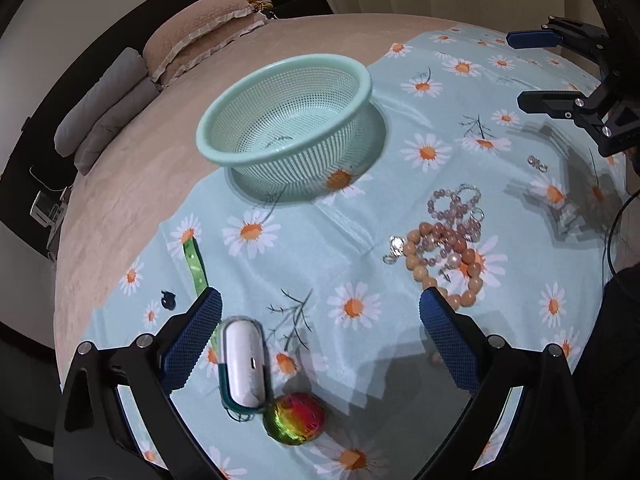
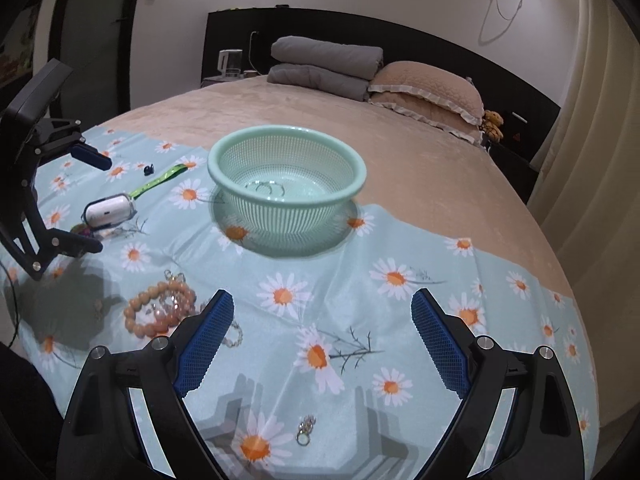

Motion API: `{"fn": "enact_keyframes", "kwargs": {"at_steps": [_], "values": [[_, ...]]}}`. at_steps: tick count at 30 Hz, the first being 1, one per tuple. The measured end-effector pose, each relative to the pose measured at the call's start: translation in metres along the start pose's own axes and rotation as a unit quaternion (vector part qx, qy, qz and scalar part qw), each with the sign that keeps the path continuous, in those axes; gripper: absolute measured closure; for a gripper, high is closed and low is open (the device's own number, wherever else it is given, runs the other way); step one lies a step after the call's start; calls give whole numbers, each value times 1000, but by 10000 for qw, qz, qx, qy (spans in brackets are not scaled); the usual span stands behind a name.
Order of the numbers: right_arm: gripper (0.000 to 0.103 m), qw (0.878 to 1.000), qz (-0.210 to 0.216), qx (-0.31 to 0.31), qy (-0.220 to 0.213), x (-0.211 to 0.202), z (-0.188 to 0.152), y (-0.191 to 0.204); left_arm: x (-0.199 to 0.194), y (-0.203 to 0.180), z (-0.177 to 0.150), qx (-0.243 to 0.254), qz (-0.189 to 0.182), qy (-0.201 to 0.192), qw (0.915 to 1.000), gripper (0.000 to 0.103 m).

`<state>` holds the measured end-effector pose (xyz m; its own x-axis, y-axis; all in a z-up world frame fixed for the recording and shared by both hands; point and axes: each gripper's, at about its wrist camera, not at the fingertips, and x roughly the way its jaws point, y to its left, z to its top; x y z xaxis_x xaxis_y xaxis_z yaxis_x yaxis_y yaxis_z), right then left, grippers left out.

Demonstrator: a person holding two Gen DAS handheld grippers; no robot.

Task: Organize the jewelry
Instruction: 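Move both grippers back toward the remaining earrings on the sheet, then grasp the pearl earring with the left gripper while the right grasps the small silver earring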

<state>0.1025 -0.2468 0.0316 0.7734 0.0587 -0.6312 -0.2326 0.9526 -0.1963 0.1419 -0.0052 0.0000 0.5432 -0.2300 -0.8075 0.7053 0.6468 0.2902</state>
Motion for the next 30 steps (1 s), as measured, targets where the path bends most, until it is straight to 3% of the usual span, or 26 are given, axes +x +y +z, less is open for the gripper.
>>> {"fn": "enact_keyframes", "kwargs": {"at_steps": [6,12,15,17,20,24,25,30], "values": [[17,9990,187,360,198,1,-42,2,7,-20,-37,-296,-329,-64,9990,6],[17,9947,351,938,243,5,-70,-4,5,-43,-58,-281,-543,-467,9970,6],[24,9919,218,1177,420,12,-79,-6,11,-53,-61,-155,-654,-479,9966,7],[37,9886,236,1401,505,18,-85,-10,16,-57,-62,-150,-718,-436,9963,15],[45,9840,312,1657,583,24,-94,-15,21,-59,-63,-213,-794,-463,9955,16],[50,9847,236,1629,578,29,-99,-11,23,-61,-66,-222,-950,-528,9938,26],[50,9854,191,1588,585,29,-99,-8,23,-59,-66,-312,-1021,-554,9927,36],[51,9857,87,1591,556,31,-102,-4,24,-59,-65,-410,-1252,-495,9900,45]]}}
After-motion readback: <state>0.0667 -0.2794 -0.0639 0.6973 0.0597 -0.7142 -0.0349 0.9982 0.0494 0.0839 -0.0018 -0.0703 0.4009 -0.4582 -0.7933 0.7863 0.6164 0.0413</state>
